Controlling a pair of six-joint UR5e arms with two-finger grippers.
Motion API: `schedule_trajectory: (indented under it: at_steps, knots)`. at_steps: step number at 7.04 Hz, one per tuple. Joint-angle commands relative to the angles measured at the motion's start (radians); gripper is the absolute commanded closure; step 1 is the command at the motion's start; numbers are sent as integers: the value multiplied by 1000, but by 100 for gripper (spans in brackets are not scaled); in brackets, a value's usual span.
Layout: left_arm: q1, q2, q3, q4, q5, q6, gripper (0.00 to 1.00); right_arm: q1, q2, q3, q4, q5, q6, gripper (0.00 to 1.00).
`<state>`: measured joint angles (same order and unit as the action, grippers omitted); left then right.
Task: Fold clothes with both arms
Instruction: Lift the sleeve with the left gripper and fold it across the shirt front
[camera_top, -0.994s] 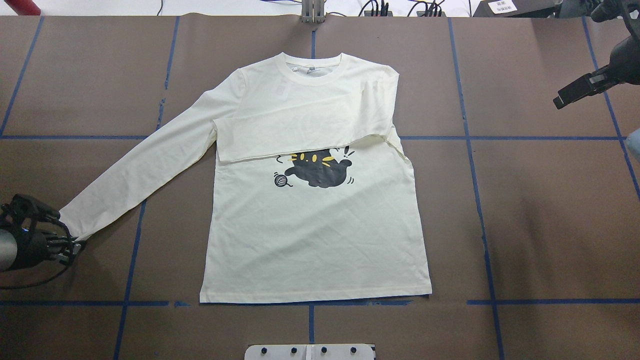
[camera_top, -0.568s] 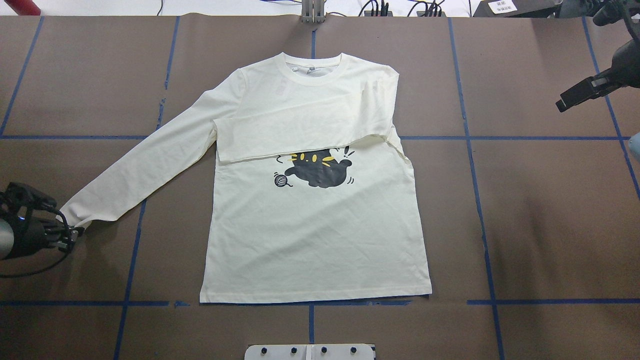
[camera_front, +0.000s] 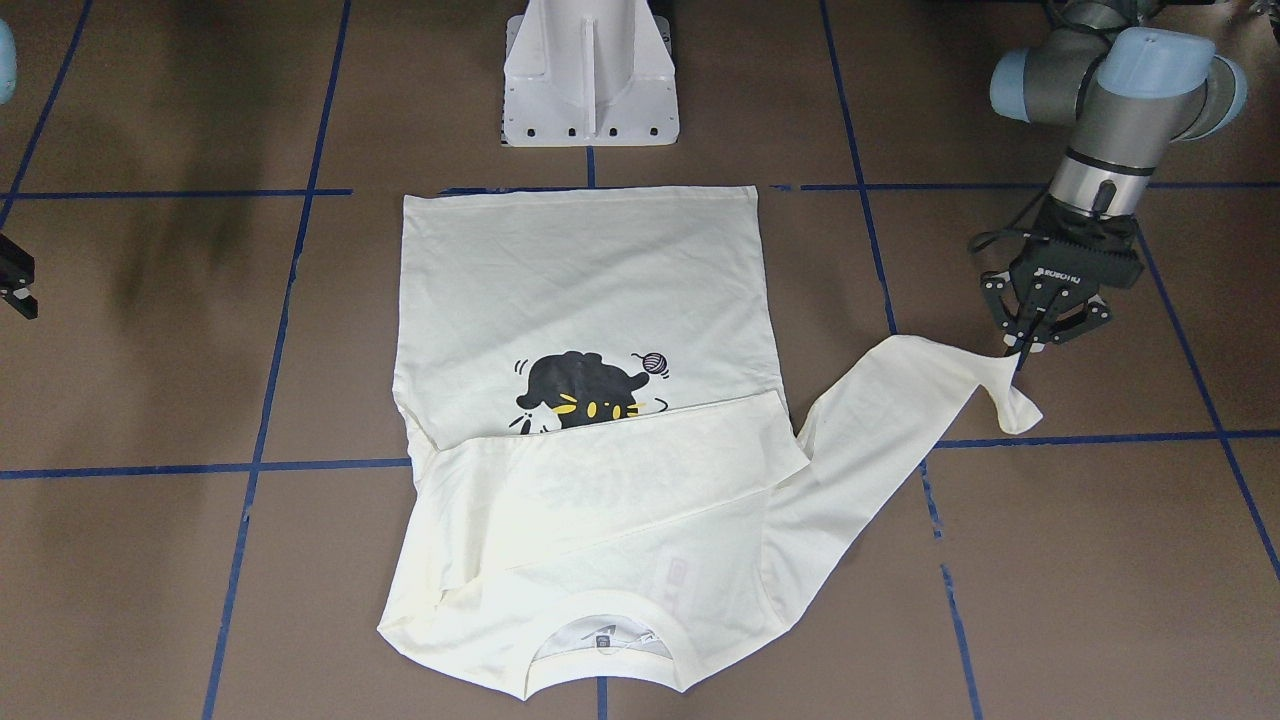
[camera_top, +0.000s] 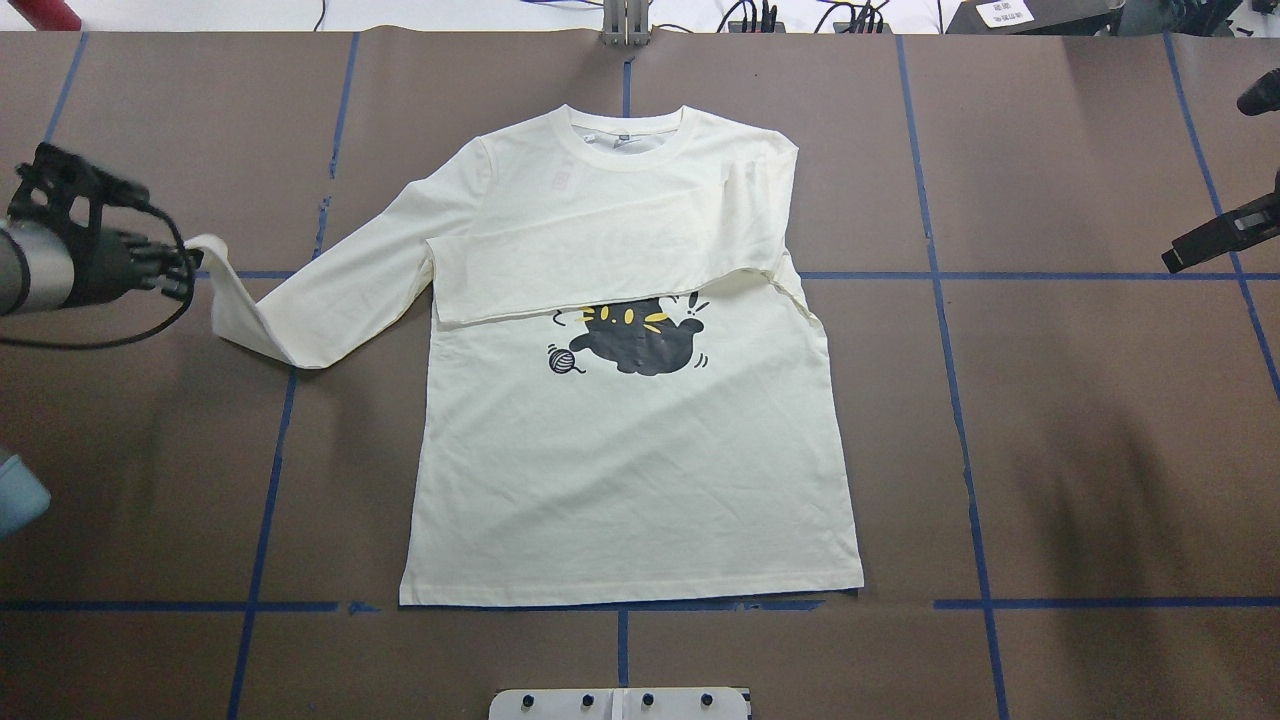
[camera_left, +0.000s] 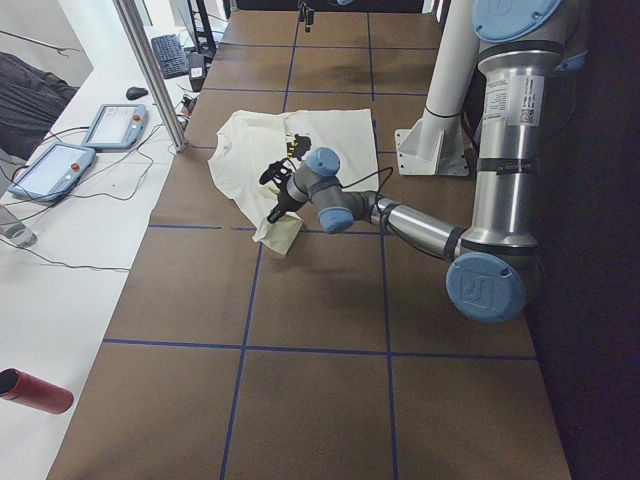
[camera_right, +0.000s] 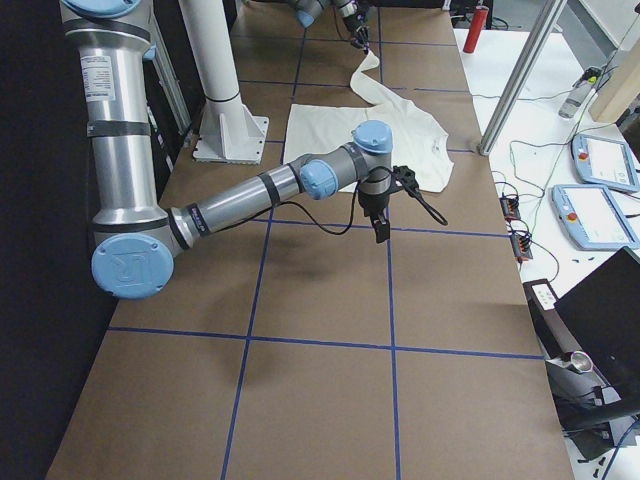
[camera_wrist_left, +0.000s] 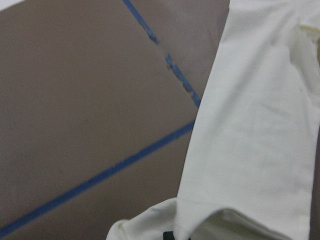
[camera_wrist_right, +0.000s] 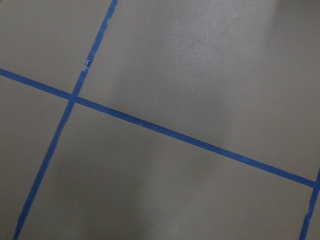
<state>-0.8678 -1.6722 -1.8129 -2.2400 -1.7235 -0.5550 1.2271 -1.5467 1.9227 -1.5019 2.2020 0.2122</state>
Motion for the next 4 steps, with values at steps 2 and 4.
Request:
schedule_trajectory:
  at_steps: [2, 4]
  knots:
    - [-25, -381, 3, 407, 7, -19, 100, 123, -87, -45, -29, 7, -160, 0]
    - [-16, -606, 68, 528, 7, -133, 100, 149, -95, -56, -81, 2, -177, 0]
